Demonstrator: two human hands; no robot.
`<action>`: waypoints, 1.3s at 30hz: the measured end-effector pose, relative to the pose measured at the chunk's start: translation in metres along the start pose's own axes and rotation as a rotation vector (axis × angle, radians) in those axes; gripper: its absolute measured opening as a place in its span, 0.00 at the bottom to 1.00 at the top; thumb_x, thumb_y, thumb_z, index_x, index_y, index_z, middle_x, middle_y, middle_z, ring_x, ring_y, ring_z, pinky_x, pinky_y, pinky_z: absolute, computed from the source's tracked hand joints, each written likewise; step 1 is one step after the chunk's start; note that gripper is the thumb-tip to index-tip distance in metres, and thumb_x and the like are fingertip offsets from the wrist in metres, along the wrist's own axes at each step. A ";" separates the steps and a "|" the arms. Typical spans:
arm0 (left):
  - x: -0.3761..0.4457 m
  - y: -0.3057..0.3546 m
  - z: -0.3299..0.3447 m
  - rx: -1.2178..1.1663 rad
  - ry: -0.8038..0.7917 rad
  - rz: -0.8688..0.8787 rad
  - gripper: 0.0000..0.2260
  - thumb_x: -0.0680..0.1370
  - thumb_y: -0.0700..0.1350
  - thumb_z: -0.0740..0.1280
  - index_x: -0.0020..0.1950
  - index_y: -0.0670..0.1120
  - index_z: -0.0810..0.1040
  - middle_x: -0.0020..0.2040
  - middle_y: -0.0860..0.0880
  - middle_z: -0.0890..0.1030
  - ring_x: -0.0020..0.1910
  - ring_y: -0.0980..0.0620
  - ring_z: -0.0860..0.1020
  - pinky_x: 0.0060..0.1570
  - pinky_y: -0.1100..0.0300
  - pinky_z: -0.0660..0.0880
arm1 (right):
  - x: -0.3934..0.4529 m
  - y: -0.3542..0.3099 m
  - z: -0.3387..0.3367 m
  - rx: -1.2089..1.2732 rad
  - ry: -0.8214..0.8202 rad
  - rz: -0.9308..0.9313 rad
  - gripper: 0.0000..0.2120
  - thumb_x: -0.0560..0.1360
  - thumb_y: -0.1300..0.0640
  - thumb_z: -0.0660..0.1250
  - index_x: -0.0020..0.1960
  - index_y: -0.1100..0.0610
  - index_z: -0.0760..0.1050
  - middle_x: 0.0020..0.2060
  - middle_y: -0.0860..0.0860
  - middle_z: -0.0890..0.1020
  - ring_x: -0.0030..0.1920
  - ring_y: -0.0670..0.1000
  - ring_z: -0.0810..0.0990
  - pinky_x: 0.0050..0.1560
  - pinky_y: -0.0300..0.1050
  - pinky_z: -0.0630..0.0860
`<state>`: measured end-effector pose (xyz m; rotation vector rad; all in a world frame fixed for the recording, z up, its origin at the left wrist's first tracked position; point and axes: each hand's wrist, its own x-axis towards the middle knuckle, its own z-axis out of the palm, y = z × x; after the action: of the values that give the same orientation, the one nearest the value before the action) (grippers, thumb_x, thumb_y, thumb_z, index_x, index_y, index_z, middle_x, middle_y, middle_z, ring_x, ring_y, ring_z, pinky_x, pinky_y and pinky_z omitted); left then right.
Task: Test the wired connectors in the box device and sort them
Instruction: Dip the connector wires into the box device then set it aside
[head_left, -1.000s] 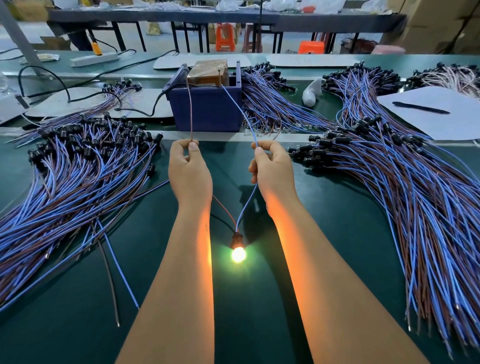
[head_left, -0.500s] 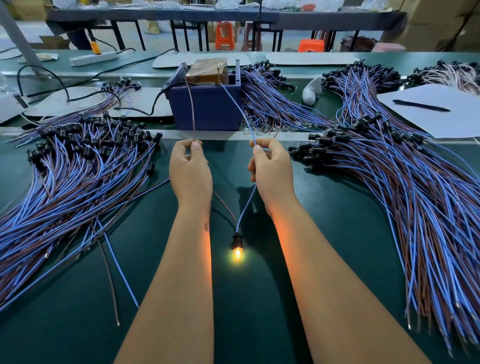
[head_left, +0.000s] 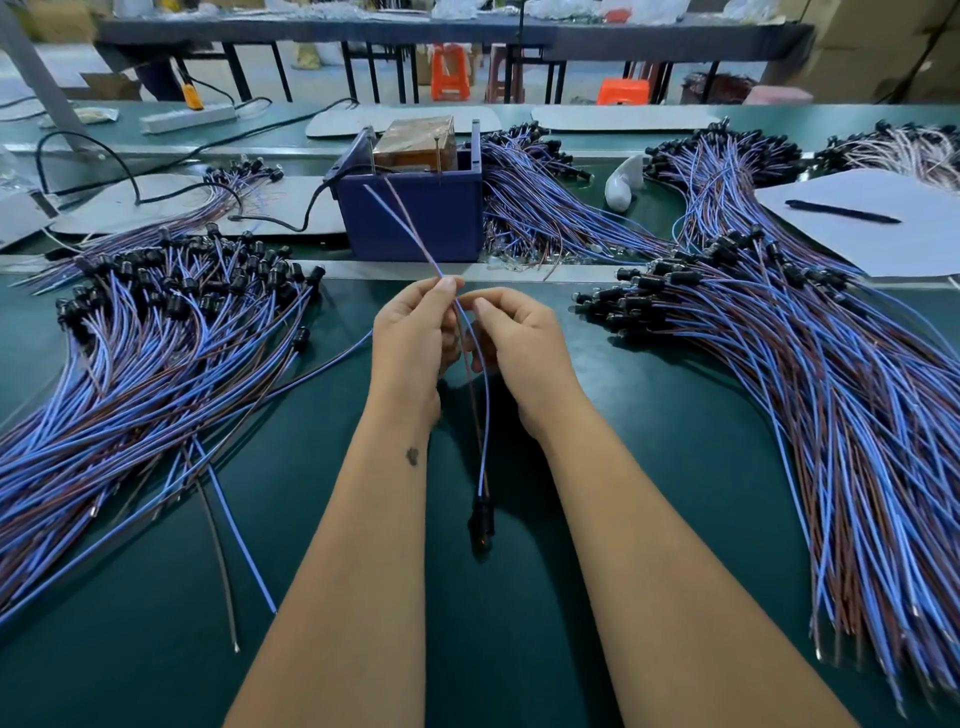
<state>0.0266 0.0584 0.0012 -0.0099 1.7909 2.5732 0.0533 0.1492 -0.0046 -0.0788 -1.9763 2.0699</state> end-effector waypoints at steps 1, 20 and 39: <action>0.001 0.001 -0.001 -0.055 0.002 -0.008 0.08 0.81 0.40 0.64 0.44 0.44 0.80 0.26 0.54 0.72 0.23 0.59 0.68 0.25 0.68 0.67 | 0.000 -0.001 -0.002 0.019 -0.027 0.027 0.09 0.80 0.64 0.61 0.49 0.58 0.80 0.33 0.50 0.80 0.30 0.43 0.76 0.32 0.37 0.74; -0.015 -0.019 0.014 0.705 -0.195 0.216 0.10 0.69 0.38 0.74 0.32 0.49 0.76 0.31 0.50 0.79 0.31 0.53 0.75 0.33 0.61 0.70 | 0.013 -0.004 -0.033 -0.357 0.447 -0.010 0.17 0.84 0.52 0.53 0.41 0.50 0.75 0.49 0.51 0.73 0.54 0.52 0.72 0.61 0.46 0.66; -0.082 -0.042 0.076 0.703 -0.498 0.431 0.06 0.70 0.40 0.69 0.37 0.50 0.77 0.30 0.57 0.77 0.32 0.56 0.76 0.34 0.58 0.71 | 0.004 -0.037 -0.100 -0.685 0.413 0.059 0.13 0.80 0.56 0.56 0.47 0.61 0.77 0.42 0.56 0.79 0.45 0.59 0.75 0.42 0.49 0.67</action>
<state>0.1089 0.1437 -0.0112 1.0031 2.5091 1.7149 0.0781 0.2484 0.0261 -0.6447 -2.3026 1.1796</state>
